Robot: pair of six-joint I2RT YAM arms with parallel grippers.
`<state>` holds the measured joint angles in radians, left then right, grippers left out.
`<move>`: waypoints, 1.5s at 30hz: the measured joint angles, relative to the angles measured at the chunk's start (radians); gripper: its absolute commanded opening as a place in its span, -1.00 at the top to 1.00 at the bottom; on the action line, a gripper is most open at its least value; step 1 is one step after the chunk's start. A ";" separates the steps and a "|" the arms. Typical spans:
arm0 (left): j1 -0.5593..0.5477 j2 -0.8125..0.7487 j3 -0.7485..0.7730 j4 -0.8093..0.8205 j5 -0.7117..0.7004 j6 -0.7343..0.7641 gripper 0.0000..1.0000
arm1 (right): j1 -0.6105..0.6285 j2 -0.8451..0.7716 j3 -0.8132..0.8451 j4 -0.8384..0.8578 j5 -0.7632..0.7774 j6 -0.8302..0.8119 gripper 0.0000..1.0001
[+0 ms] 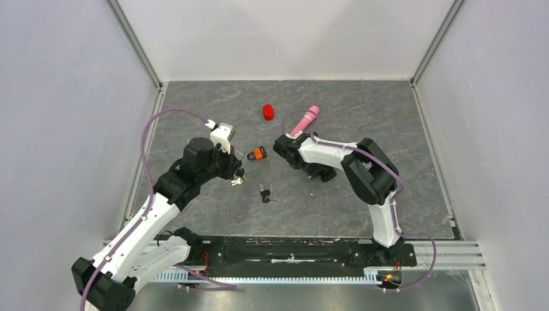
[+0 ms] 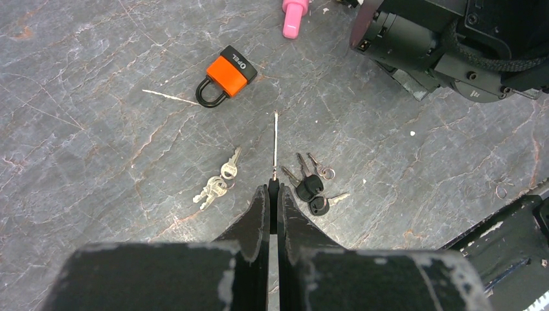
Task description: Unlock with the key
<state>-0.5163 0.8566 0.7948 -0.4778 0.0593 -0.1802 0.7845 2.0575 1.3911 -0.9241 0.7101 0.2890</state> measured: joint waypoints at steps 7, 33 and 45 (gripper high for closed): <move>0.000 -0.002 0.000 0.000 0.003 0.000 0.95 | -0.019 -0.010 0.000 0.000 -0.037 0.019 -0.18; -0.047 0.008 0.000 0.031 0.084 0.000 0.96 | -0.054 -0.427 -0.228 0.336 -0.369 0.151 -0.49; -0.222 0.087 0.000 0.136 -0.050 -0.068 0.96 | -0.019 -0.869 -0.682 0.886 -0.606 0.411 -0.30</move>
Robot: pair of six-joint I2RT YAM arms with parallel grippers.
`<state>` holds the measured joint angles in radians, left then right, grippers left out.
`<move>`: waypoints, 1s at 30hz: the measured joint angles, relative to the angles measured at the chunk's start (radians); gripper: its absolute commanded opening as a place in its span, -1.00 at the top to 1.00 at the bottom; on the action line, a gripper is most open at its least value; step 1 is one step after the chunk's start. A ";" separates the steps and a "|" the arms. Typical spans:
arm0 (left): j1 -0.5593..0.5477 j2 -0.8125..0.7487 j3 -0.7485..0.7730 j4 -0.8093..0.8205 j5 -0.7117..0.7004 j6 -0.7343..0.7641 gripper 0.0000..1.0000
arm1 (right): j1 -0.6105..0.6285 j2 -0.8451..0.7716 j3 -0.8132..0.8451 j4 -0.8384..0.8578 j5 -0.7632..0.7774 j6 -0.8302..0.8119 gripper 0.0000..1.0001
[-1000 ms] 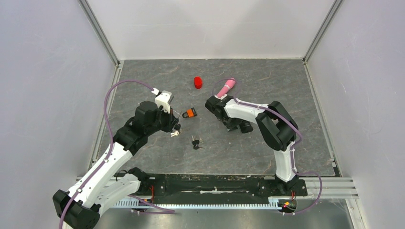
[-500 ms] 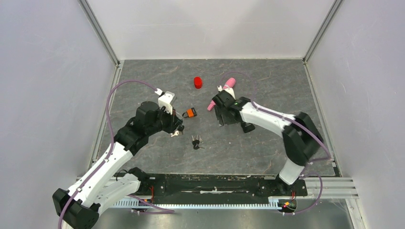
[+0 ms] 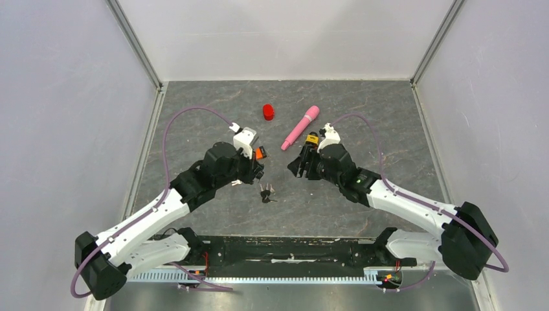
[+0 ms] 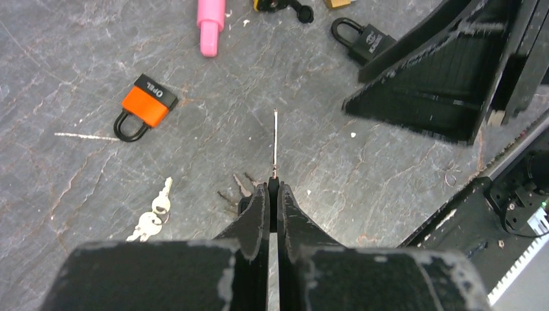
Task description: Unlock with the key
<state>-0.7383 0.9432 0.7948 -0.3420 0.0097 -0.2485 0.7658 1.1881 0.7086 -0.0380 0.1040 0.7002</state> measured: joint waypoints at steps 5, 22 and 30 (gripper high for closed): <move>-0.096 0.029 0.000 0.067 -0.104 -0.014 0.95 | 0.059 -0.006 -0.023 0.138 -0.008 0.097 -0.28; -0.214 0.094 0.000 0.137 -0.254 -0.024 0.96 | 0.127 0.018 -0.017 0.263 0.049 0.243 -0.07; -0.251 0.124 0.000 0.144 -0.300 -0.023 0.95 | 0.129 0.060 -0.003 0.261 0.060 0.276 0.27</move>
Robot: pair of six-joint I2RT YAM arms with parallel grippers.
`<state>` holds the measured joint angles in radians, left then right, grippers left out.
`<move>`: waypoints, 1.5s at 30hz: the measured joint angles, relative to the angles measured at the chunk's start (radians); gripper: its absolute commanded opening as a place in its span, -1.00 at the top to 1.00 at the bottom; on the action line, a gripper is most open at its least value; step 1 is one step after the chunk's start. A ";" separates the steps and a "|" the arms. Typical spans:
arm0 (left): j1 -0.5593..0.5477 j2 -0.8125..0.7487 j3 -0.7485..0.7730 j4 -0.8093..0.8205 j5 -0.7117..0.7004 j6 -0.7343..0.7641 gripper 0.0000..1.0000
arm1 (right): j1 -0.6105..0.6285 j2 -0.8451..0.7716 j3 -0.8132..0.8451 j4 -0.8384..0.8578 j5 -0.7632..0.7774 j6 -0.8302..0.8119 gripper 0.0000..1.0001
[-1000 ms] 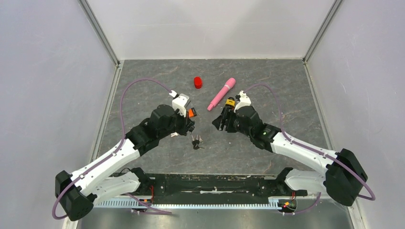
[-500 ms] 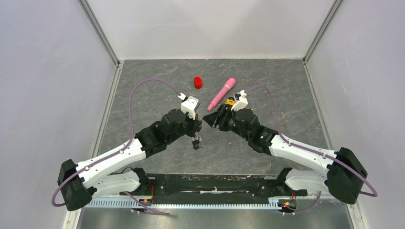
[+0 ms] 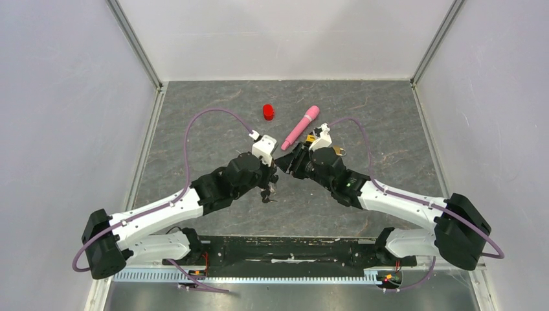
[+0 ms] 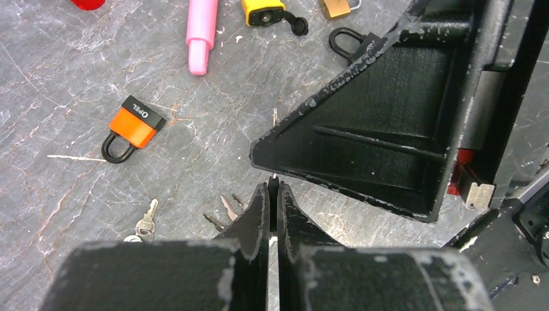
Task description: Unlock with the key
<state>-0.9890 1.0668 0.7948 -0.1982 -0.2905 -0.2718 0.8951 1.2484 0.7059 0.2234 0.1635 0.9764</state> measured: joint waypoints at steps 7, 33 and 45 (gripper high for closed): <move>-0.022 0.034 0.000 0.000 -0.042 0.000 0.87 | 0.000 0.025 0.004 0.000 0.001 0.024 0.86; 0.236 -0.143 -0.113 0.250 0.446 -0.154 -0.45 | -0.225 -0.148 -0.297 0.510 -0.282 -0.060 1.00; 0.303 -0.079 -0.151 0.621 0.755 -0.400 -0.23 | -0.226 -0.151 -0.305 0.839 -0.448 -0.083 1.00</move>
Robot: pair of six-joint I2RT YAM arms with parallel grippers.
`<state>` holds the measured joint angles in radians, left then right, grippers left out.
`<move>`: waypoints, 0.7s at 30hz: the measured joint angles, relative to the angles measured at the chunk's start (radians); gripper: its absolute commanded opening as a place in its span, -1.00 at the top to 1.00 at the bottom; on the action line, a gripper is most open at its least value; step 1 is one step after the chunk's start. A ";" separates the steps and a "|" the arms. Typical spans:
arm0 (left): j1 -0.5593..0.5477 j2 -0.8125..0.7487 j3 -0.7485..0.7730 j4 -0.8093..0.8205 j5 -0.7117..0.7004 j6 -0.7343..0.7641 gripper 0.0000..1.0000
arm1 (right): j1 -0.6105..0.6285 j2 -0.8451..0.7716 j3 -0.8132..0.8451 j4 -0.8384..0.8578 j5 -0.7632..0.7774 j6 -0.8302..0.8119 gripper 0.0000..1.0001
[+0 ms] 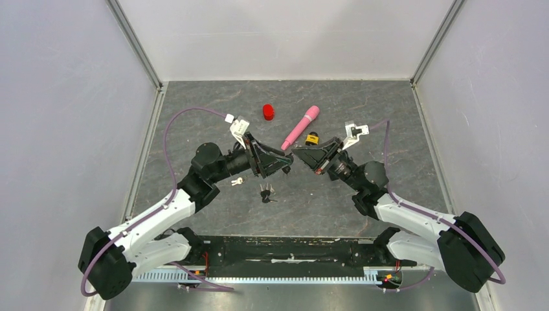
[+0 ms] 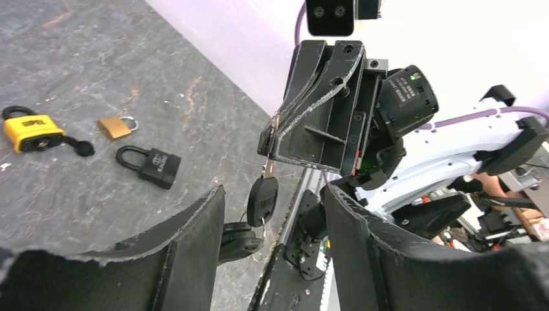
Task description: Unlock with the key
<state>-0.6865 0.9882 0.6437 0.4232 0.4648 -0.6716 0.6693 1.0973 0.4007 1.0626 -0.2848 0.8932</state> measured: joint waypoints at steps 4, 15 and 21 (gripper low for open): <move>0.001 0.013 -0.006 0.063 0.036 -0.043 -0.10 | 0.000 -0.001 0.000 0.049 -0.015 -0.004 1.00; 0.002 0.043 -0.035 0.148 0.071 -0.124 0.51 | 0.000 -0.001 0.000 0.082 -0.034 -0.008 1.00; 0.004 0.045 -0.038 0.165 0.072 -0.137 0.95 | -0.002 -0.001 0.000 0.090 -0.037 -0.009 0.87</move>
<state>-0.6823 1.0332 0.6056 0.5884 0.5373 -0.8082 0.6674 1.0966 0.4007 1.1522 -0.3218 0.8845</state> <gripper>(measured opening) 0.080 0.006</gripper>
